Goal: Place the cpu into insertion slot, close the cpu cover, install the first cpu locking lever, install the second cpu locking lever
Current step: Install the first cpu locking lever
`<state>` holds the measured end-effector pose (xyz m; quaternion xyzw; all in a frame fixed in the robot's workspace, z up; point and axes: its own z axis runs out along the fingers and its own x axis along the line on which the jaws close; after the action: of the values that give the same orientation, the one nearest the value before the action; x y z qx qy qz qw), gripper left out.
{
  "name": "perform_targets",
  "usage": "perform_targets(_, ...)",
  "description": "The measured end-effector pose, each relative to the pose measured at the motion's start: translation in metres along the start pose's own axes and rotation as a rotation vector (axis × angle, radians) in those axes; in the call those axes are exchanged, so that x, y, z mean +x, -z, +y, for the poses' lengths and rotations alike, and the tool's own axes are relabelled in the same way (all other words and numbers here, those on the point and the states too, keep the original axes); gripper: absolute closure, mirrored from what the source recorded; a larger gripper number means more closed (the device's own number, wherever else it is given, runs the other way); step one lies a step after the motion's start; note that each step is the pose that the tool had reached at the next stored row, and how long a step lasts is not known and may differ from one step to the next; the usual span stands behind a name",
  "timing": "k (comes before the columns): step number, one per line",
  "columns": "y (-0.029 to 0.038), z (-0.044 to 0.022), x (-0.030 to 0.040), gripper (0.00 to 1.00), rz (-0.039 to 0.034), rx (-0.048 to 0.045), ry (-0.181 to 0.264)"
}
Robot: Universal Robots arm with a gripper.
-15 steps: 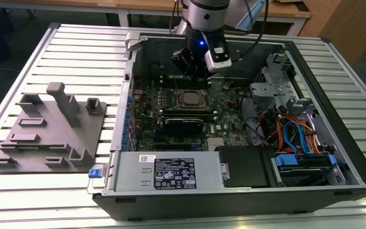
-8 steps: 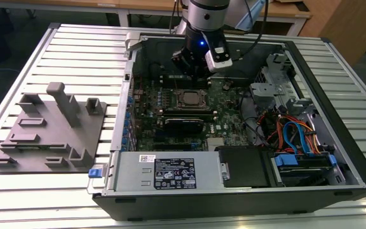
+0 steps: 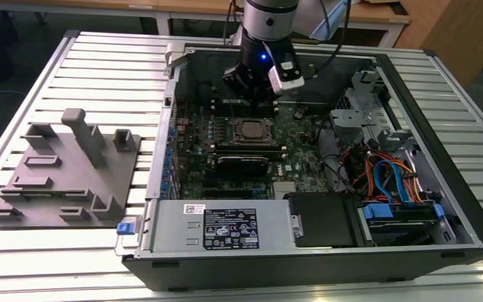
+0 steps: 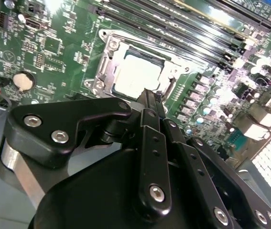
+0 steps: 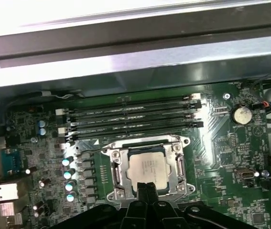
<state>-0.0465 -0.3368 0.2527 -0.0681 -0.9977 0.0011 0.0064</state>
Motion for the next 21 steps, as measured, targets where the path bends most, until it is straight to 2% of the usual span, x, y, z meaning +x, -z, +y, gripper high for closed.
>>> perform_targets(8,-0.0002,-0.0019,0.014,0.9,-0.0046,-0.0006,0.001)
perform_targets(13,-0.0003,-0.0024,0.0175,0.9,-0.0056,-0.0008,0.001)
perform_targets(21,-0.0002,-0.0025,0.0184,0.9,-0.0057,-0.0008,0.001)
